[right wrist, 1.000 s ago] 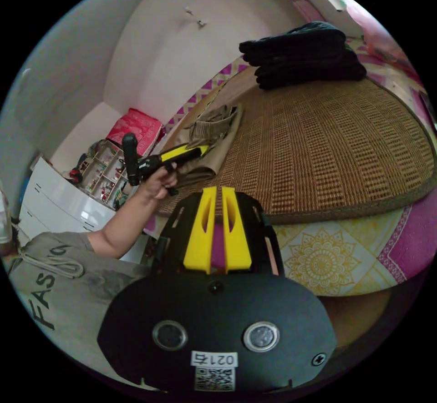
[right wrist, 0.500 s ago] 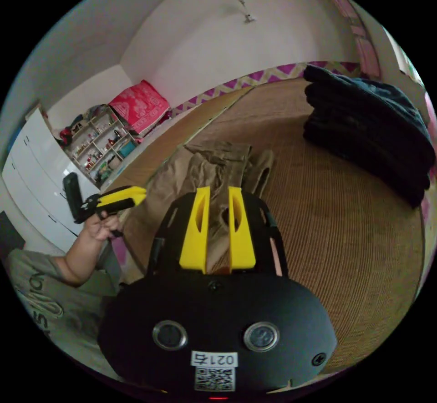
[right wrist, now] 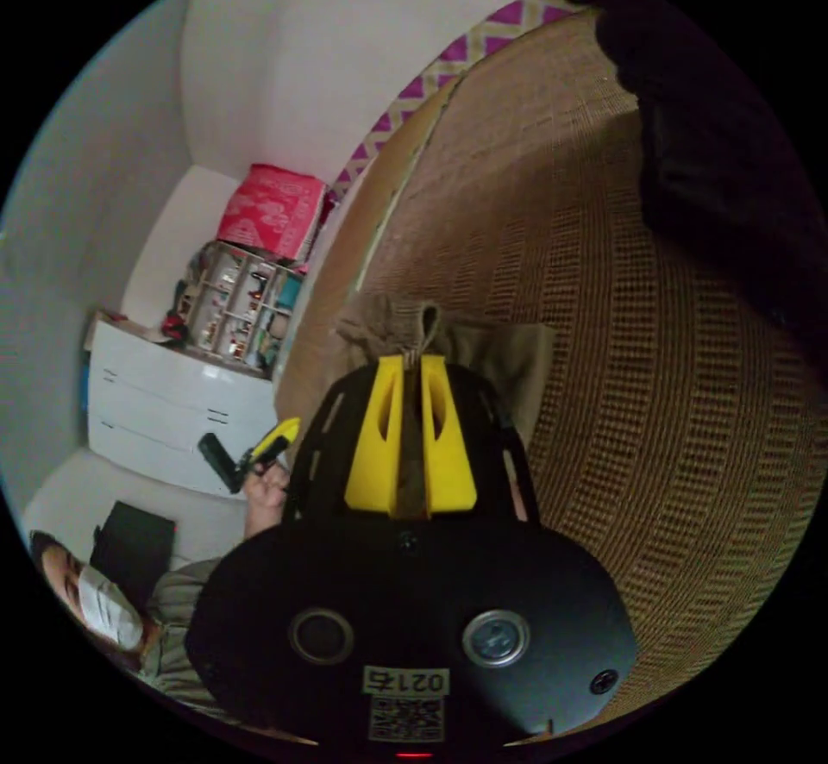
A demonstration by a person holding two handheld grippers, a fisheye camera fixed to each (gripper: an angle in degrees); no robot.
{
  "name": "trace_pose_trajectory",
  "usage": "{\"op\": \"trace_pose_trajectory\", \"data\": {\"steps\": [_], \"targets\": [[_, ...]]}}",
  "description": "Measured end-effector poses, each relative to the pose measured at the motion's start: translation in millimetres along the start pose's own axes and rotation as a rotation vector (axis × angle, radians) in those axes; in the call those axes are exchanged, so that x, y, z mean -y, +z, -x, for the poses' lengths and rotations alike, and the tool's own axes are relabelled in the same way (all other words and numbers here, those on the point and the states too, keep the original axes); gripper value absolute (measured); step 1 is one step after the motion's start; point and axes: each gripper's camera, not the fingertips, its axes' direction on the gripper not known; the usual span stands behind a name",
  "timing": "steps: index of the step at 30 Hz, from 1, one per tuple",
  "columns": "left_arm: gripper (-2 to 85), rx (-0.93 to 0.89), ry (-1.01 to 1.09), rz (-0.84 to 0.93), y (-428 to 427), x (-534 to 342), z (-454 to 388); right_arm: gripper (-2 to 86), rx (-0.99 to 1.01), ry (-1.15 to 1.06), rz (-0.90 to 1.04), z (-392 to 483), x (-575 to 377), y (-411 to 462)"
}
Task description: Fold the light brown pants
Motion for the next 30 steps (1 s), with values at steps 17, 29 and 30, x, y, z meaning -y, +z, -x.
{"op": "trace_pose_trajectory", "data": {"steps": [17,29,30], "targets": [[5.7,-0.018,0.007,0.014,27,-1,54,1.6,-0.189,-0.213,-0.201,92,-85,-83],[5.7,-0.030,-0.035,0.045,47,-9,103,6.6,-0.296,0.008,-0.262,-55,-119,-52],[5.7,-0.031,-0.037,0.047,48,-10,106,7.4,-0.325,0.009,-0.273,-55,-121,-55]]}}
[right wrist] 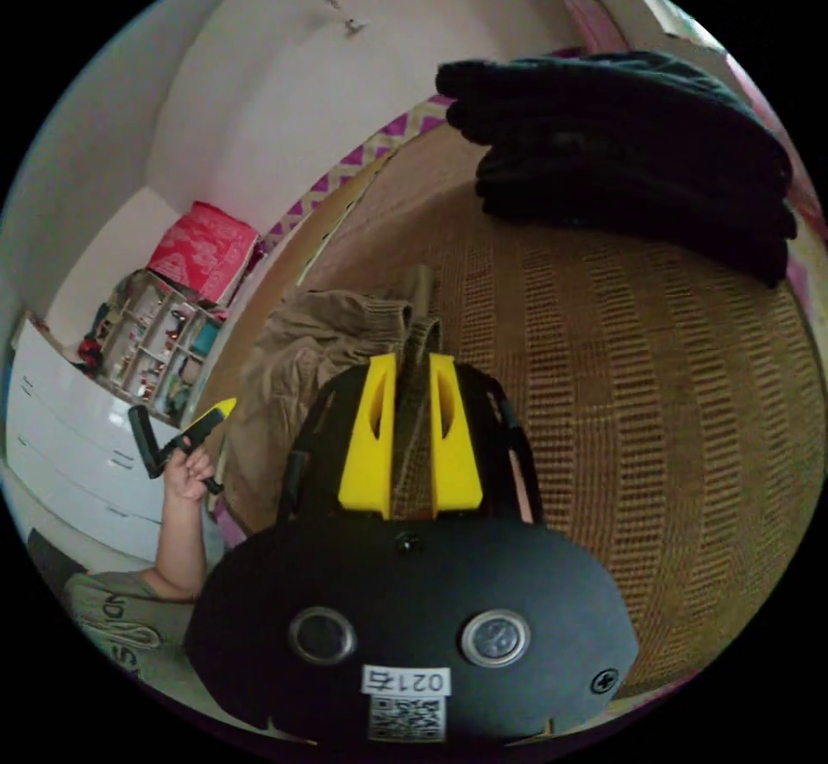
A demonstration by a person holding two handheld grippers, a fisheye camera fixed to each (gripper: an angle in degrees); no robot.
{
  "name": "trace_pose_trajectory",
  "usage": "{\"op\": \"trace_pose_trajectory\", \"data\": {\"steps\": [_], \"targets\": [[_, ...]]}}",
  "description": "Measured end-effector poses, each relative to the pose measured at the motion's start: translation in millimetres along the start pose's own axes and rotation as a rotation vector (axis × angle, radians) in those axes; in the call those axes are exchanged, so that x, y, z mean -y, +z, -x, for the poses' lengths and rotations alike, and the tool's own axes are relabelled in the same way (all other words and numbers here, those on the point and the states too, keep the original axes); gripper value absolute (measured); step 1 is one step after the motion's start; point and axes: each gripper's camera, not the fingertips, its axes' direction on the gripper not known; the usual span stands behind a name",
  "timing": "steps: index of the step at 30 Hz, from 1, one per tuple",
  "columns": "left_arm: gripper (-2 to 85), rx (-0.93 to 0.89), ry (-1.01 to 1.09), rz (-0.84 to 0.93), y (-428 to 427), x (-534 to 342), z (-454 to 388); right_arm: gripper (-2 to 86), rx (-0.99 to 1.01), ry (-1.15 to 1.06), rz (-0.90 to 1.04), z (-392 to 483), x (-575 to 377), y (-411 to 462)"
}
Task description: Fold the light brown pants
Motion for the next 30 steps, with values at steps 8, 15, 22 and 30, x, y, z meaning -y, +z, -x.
{"op": "trace_pose_trajectory", "data": {"steps": [8,15,22,30], "targets": [[5.5,-0.010,-0.039,0.005,24,-9,38,6.8,0.219,0.140,0.099,-55,15,39],[2.5,-0.050,-0.077,-0.040,19,-12,69,1.6,0.061,-0.119,0.012,24,35,18],[-0.1,-0.044,-0.082,-0.170,-22,-4,87,0.8,0.128,-0.183,0.035,60,92,36],[6.9,0.012,0.059,-0.023,14,20,91,2.6,0.163,0.040,0.089,-75,35,79]]}}
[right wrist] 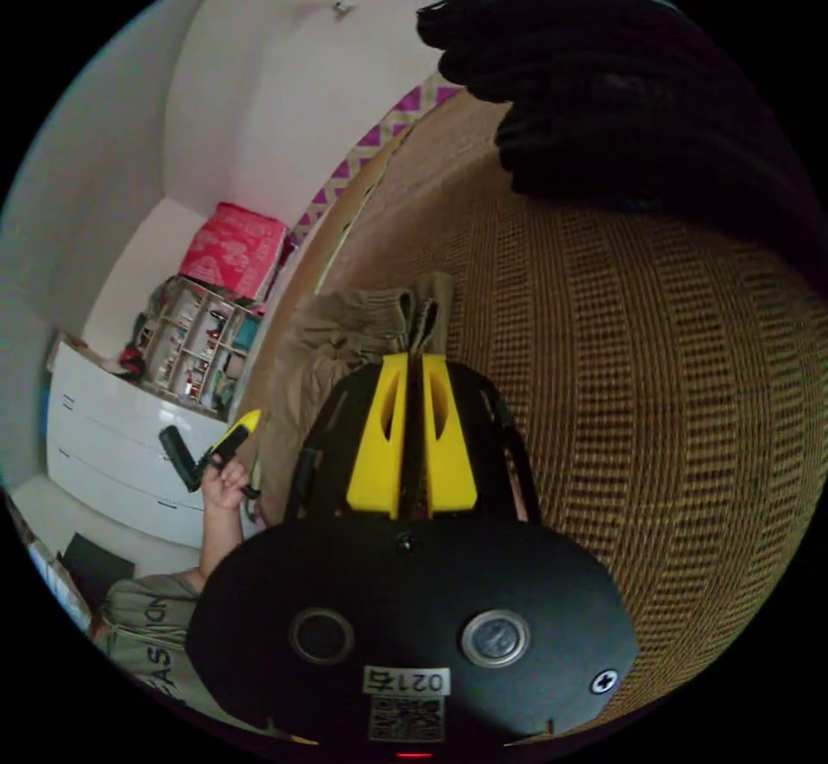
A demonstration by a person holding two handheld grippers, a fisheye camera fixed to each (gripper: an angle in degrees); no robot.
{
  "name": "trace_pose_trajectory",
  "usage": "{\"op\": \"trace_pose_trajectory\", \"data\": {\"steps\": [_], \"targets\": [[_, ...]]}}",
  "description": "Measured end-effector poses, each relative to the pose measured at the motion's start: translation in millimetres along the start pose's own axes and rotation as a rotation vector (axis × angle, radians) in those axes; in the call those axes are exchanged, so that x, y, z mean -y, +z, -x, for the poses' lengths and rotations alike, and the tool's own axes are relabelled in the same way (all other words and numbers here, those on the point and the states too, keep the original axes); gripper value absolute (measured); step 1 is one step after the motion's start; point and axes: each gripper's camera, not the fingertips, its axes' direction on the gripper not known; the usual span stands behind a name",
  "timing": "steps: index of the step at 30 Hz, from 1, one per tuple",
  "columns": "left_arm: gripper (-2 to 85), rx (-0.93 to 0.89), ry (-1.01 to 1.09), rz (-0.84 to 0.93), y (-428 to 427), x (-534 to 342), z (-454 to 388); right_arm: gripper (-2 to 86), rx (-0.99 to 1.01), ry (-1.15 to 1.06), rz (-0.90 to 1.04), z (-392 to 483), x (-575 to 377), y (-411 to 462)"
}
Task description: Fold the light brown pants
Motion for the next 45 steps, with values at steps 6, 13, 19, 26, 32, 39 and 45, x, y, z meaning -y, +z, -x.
{"op": "trace_pose_trajectory", "data": {"steps": [6,13,19,26,32,39,45], "targets": [[11.3,-0.110,-0.179,0.038,18,21,77,10.1,0.121,0.031,0.009,-28,-31,-35],[13.1,-0.473,-0.314,0.228,76,35,147,15.0,0.109,0.018,0.215,-23,-37,23],[3.4,-0.453,-0.220,0.342,99,50,127,8.2,0.025,-0.029,0.299,8,-50,83],[0.0,-0.448,-0.221,0.181,27,70,133,6.4,0.035,-0.181,0.259,82,-59,84],[0.9,-0.279,-0.261,0.029,-74,127,213,6.5,0.019,-0.412,0.260,259,3,179],[8.4,0.107,-0.575,-0.046,-133,182,341,13.0,-0.098,-0.576,0.156,433,76,351],[-0.3,0.466,-0.552,0.151,-120,128,338,12.7,-0.183,-0.627,0.322,385,-10,426]]}}
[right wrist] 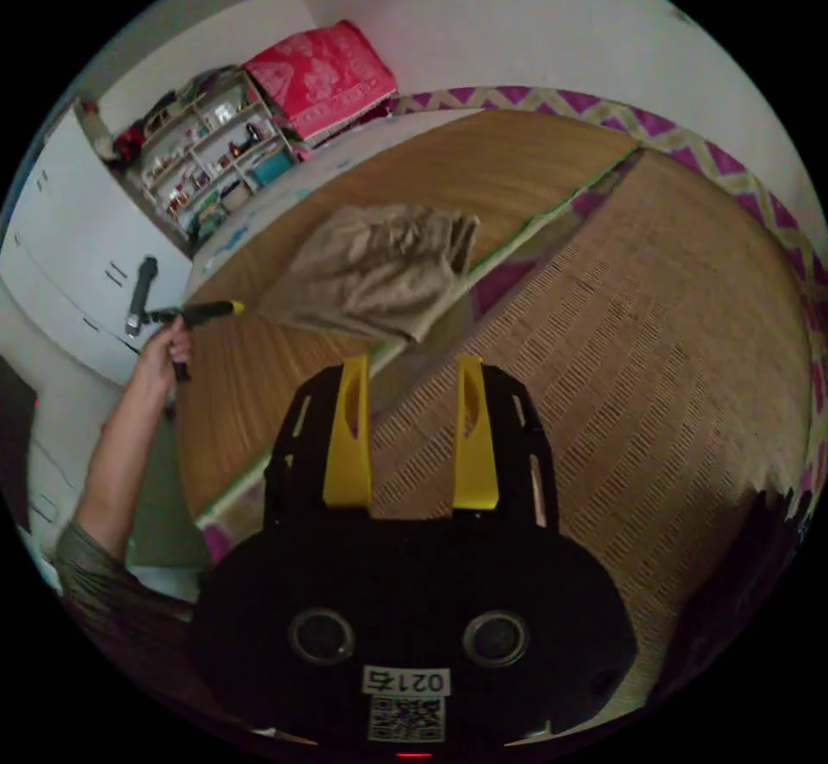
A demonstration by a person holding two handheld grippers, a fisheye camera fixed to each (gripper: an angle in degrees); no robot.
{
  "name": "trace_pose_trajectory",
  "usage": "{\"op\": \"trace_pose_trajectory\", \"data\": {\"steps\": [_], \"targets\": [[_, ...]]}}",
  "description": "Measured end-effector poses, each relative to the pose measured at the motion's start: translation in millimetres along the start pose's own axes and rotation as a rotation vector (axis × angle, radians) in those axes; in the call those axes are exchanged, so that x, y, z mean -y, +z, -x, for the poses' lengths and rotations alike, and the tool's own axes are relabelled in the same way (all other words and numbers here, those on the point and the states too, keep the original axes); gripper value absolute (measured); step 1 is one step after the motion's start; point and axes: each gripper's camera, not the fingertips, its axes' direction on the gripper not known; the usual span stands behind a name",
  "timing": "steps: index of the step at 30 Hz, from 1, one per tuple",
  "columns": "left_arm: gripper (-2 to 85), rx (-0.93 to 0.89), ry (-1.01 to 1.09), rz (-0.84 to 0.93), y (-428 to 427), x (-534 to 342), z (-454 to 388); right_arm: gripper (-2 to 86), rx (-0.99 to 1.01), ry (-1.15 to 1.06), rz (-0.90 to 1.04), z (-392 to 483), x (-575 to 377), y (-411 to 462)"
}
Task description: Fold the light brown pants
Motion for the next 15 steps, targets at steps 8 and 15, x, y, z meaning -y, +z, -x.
{"op": "trace_pose_trajectory", "data": {"steps": [8,15], "targets": [[-0.9,-0.124,0.236,-0.351,-92,-185,-84,0.3,-0.163,-0.224,-0.191,39,-255,-48],[-0.9,-0.170,0.310,-0.362,-123,-289,-166,-0.9,-0.336,-0.125,-0.084,28,-422,-82]]}}
